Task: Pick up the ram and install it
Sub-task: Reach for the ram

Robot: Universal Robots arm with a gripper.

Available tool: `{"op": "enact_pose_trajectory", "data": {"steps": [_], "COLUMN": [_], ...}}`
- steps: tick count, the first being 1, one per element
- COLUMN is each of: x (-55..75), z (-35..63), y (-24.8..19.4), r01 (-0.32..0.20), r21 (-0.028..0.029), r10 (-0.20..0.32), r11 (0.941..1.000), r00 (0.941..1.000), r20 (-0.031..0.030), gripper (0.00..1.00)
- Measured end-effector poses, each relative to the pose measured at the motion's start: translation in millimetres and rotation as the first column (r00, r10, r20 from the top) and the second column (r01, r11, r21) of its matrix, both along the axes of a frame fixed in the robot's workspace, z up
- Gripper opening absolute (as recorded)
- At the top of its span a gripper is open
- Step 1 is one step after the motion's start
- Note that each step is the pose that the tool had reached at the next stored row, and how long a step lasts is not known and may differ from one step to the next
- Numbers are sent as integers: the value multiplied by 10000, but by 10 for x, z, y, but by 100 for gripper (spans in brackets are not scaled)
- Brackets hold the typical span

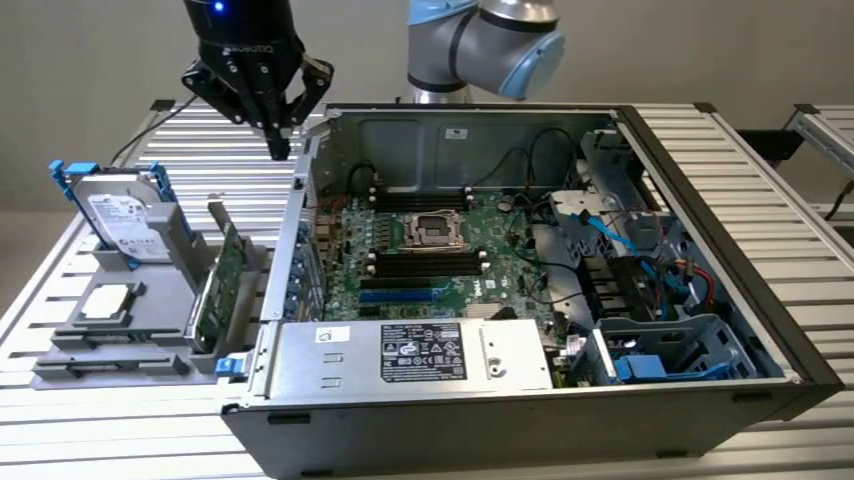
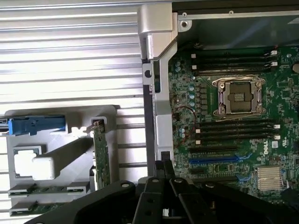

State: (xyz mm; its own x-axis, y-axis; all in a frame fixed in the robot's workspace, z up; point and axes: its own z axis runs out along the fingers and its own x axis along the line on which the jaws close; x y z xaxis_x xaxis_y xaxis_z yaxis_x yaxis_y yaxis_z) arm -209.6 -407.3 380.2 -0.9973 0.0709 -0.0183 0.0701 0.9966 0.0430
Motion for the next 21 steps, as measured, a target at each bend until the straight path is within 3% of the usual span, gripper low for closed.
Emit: {"op": "enact_pose_trajectory", "data": {"steps": [12, 15, 21], "x": [-470, -595, -838], "z": [-28, -42, -84], "y": [-19, -28, -120], "r01": [0, -1, 0], "r21": [-50, -57, -57], "r10": [-1, 0, -2], "r11": [10000, 10000, 10000], "r00": [9998, 9998, 9998], "r20": [-187, -200, -201], "gripper": [11, 11, 11]}}
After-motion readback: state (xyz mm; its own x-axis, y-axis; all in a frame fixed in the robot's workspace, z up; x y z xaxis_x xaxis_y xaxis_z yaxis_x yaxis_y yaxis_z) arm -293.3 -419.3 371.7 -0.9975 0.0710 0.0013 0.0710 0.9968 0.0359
